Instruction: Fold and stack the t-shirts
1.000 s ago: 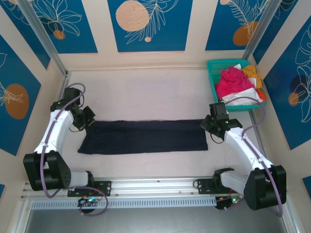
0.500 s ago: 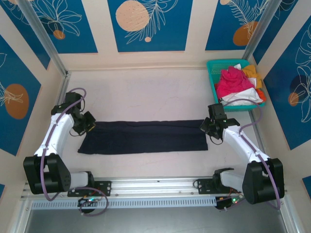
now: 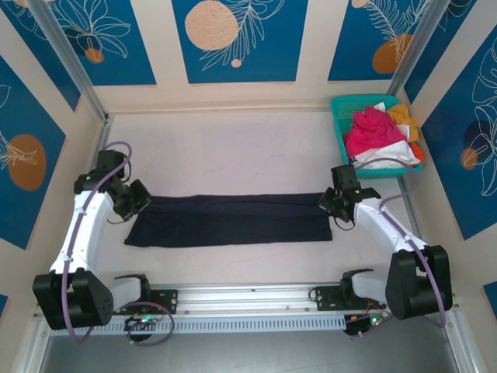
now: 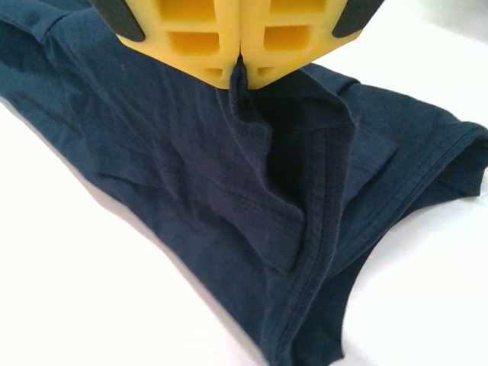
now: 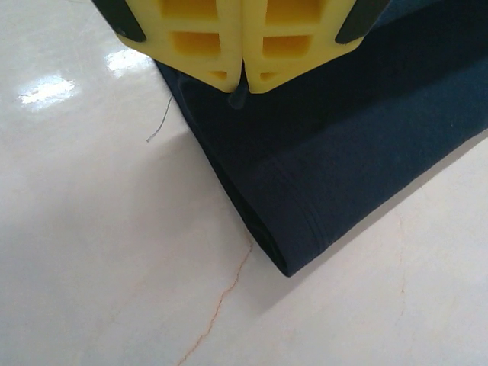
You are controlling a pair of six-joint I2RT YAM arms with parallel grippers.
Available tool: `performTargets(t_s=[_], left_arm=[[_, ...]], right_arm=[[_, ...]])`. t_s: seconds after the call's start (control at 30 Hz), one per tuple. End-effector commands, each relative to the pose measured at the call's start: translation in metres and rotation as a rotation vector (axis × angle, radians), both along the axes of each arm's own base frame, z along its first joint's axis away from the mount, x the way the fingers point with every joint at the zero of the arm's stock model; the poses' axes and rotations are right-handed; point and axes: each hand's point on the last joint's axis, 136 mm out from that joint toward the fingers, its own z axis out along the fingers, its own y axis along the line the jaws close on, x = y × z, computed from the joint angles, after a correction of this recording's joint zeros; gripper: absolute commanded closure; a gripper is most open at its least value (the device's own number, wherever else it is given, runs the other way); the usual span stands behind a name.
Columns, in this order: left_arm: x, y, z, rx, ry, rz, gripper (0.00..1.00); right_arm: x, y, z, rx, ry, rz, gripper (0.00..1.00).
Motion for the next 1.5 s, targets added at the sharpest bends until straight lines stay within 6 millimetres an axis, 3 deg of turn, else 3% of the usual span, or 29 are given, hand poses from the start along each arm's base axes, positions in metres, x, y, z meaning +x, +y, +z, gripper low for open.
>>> performTargets(t_s=[0.0, 0.3, 0.53, 0.77, 0.8, 0.83, 0.9, 0.97, 1.03, 1.1, 1.2, 1.23, 1.37, 1.47], left_arm=[[-0.016, 0.012, -0.025, 0.036, 0.094, 0.018, 1.0], [-0.01, 0.022, -0.064, 0.068, 0.174, 0.024, 1.0], [-0.009, 0.025, -0.068, 0.068, 0.177, 0.029, 1.0], [-0.02, 0.017, -0.085, 0.027, 0.205, 0.043, 1.0], [-0.022, 0.017, -0.089, 0.022, 0.212, 0.047, 1.0], [-0.024, 0.016, -0.092, 0.017, 0.221, 0.051, 0.96], [-0.025, 0.014, -0.095, 0.003, 0.233, 0.051, 0.8], [-0.025, 0.015, -0.092, 0.015, 0.225, 0.054, 0.67], [-0.023, 0.022, -0.081, 0.052, 0.187, 0.065, 0.57], [-0.015, 0.026, -0.065, 0.079, 0.117, 0.065, 0.35], [0.004, 0.015, -0.048, 0.05, 0.011, 0.044, 0.09], [0.01, 0.009, -0.046, 0.038, -0.009, 0.032, 0.07], [0.033, -0.025, -0.057, -0.021, -0.008, -0.025, 0.07], [0.04, -0.039, -0.079, -0.053, 0.047, -0.024, 0.19]], right_arm=[[0.006, 0.003, 0.004, 0.021, -0.012, 0.005, 1.0], [-0.007, 0.003, 0.005, 0.034, -0.003, -0.014, 1.0], [-0.017, 0.0, 0.016, 0.031, -0.028, -0.024, 1.0], [-0.026, 0.005, -0.011, 0.07, 0.033, -0.037, 1.0], [-0.026, 0.006, -0.014, 0.076, 0.04, -0.036, 0.96], [-0.026, 0.007, -0.015, 0.08, 0.043, -0.031, 0.9], [-0.024, 0.009, -0.011, 0.082, 0.024, -0.017, 0.63], [-0.021, 0.007, 0.001, 0.069, -0.025, -0.006, 0.46], [-0.015, 0.008, 0.016, 0.059, -0.089, 0.032, 0.38], [-0.008, 0.013, 0.031, 0.045, -0.15, 0.084, 0.33], [0.004, 0.031, 0.042, 0.046, -0.198, 0.181, 0.32], [0.007, 0.039, 0.043, 0.053, -0.201, 0.206, 0.32], [0.024, 0.09, 0.037, 0.086, -0.168, 0.314, 0.35], [0.03, 0.137, 0.024, 0.105, -0.112, 0.395, 0.43]])
